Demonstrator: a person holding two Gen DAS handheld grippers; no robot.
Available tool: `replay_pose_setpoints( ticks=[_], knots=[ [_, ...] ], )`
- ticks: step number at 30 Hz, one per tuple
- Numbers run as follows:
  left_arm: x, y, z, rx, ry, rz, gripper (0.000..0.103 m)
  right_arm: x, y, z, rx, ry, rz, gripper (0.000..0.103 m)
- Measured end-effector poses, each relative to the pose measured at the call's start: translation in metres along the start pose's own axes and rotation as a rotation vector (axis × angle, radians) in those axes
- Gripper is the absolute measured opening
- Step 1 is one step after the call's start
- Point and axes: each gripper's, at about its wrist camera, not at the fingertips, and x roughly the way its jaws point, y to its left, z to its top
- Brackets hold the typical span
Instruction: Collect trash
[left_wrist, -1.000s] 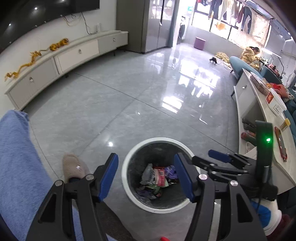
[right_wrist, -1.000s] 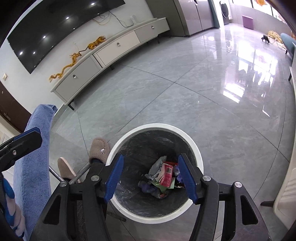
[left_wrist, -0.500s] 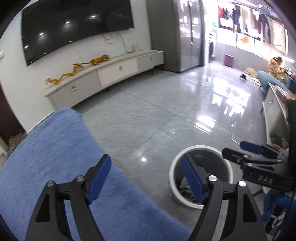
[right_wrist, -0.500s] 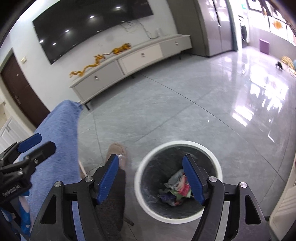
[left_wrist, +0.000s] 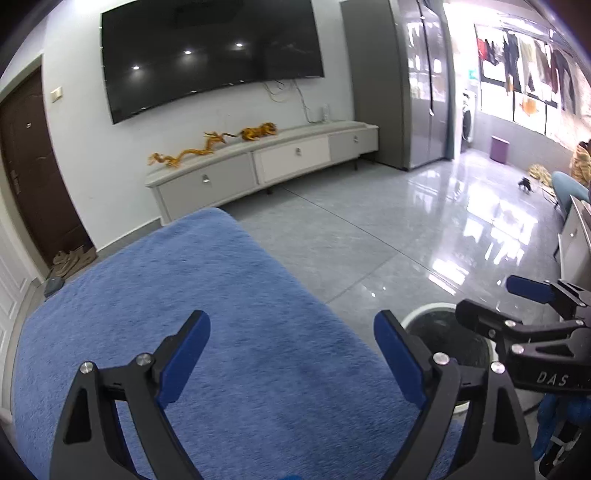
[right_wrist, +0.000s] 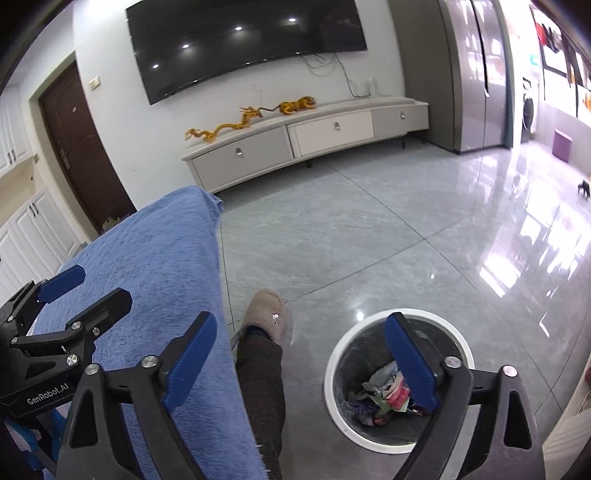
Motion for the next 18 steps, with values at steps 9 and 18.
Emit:
replay_pose_setpoints(
  ticks=[9, 18],
  knots=[
    [-0.018, 0.021, -0.004, -0.066, -0.059, 0.052, 0.09, -0.013, 0.015, 0.0, -0.057, -0.051, -0.076, 0.103],
    [-0.015, 0.031, -0.007, -0.086, -0.068, 0.096, 0.09, -0.014, 0.003, 0.002, -0.039, -0.079, -0.144, 0.103]
  ],
)
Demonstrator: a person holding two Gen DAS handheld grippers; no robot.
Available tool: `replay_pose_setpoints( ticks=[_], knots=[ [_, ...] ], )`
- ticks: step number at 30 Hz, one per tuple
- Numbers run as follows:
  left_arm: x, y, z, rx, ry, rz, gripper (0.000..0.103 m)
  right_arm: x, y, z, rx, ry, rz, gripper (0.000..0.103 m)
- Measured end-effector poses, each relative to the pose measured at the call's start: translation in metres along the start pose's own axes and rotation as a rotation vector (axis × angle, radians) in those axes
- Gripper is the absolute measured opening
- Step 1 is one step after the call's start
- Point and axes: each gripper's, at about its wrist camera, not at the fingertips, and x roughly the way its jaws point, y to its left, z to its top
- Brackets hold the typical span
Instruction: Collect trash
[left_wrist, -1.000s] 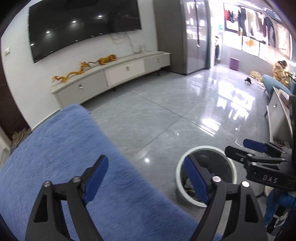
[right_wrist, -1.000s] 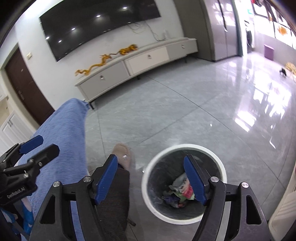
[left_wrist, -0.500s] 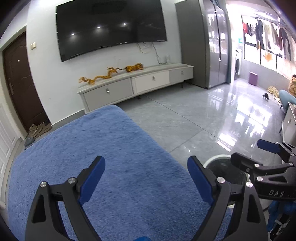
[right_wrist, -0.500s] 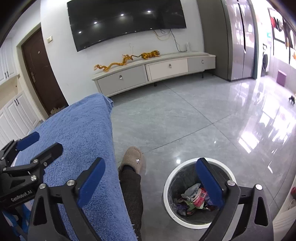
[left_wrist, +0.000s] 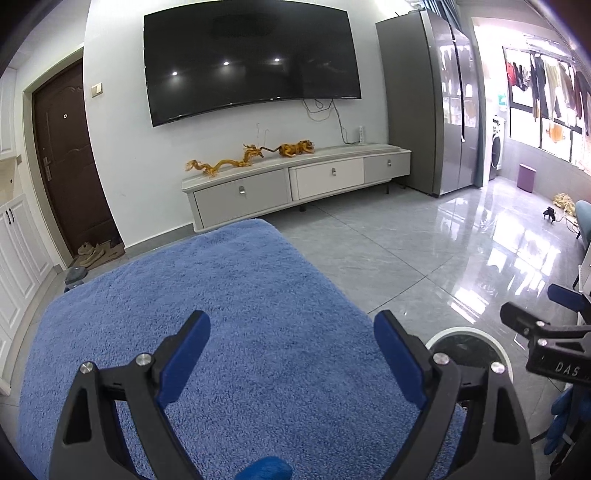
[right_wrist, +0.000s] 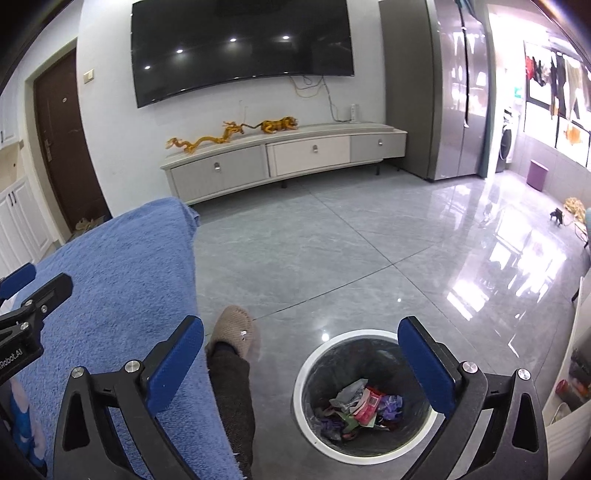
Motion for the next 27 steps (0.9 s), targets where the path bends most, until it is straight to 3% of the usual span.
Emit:
replay_pose_setpoints(
  ticks=[27],
  knots=[
    [-0.002, 0.013, -0.005, -0.047, -0.027, 0.017, 0.091, -0.001, 0.006, 0.009, -0.029, -0.049, -0.017, 0.103]
  ],
)
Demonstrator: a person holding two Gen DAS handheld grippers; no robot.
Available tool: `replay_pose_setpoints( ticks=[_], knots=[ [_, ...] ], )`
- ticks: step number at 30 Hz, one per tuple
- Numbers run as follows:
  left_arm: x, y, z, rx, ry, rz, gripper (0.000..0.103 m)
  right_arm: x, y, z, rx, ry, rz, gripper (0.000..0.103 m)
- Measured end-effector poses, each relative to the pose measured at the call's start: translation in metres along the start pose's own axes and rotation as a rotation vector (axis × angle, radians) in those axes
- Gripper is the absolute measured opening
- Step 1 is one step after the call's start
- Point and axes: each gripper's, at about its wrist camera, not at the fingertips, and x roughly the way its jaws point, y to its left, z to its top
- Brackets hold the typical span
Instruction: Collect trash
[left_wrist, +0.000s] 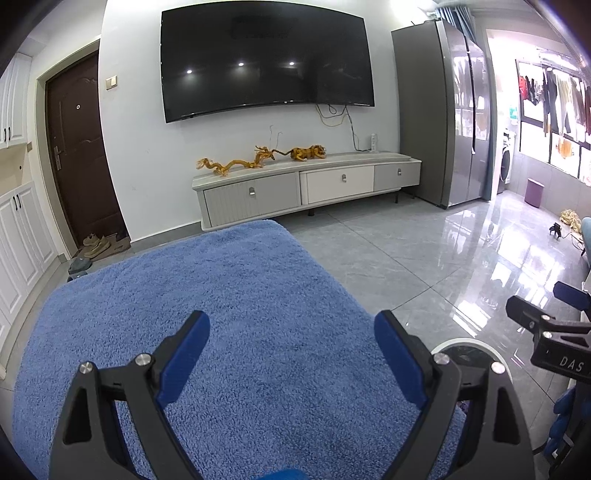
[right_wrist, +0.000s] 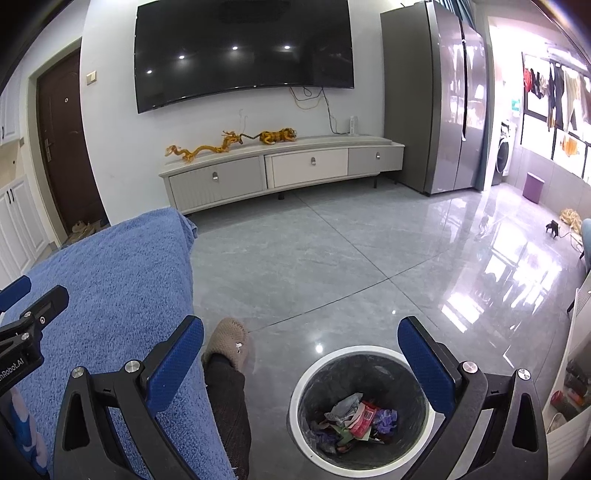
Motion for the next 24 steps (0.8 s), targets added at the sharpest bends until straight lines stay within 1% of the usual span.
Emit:
replay_pose_setpoints(
  ticks=[7, 24],
  knots=[
    [-0.0044, 0.0014, 0.0004, 0.003, -0.012, -0.01, 0.091, -0.0024, 0.0001, 0.0034, -0.009, -0.009, -0.016, 0.103],
    [-0.0009, 0.0088, -0.0043, -0.008, -0.008, 0.006, 0.091, -0.0083, -0.0026, 0.0104, -0.002, -0.046, -0.042, 0.103]
  ],
)
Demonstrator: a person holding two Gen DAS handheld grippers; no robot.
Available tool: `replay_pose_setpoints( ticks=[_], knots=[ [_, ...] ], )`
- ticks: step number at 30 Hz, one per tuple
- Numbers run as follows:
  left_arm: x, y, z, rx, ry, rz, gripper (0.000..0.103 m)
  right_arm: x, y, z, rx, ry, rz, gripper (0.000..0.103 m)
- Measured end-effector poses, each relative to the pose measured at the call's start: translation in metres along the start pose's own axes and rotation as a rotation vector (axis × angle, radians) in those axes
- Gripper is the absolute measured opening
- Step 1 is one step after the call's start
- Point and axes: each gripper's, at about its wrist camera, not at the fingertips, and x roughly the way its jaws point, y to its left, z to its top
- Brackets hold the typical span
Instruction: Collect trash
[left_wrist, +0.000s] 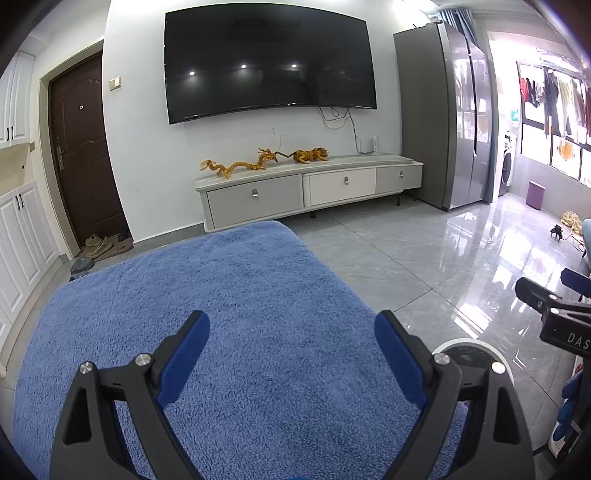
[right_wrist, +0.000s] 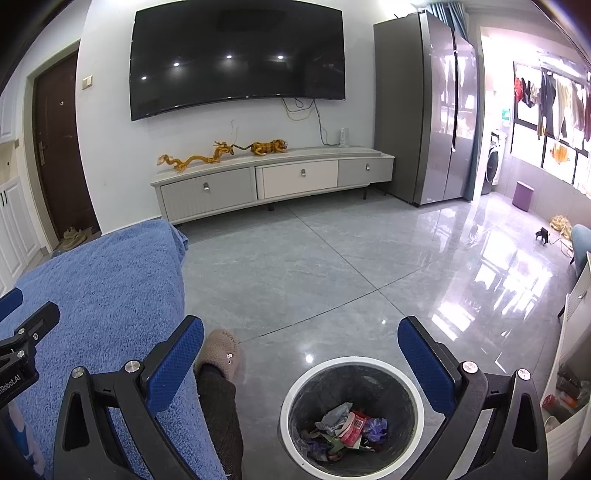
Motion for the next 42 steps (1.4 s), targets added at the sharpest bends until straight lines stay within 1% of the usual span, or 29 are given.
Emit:
replay_pose_setpoints(
  ticks=[21, 42],
  knots=[
    [-0.002, -0.002, -0.003, 0.009, 0.009, -0.01, 0.091, 0.003, -0.007, 0.0, 0.018, 0.002, -0.016, 0.103],
    [-0.006, -0.002, -0.004, 0.005, 0.017, -0.017, 0.091, 0.005, -0.011, 0.001, 0.013, 0.007, -0.01, 0.103]
  ],
)
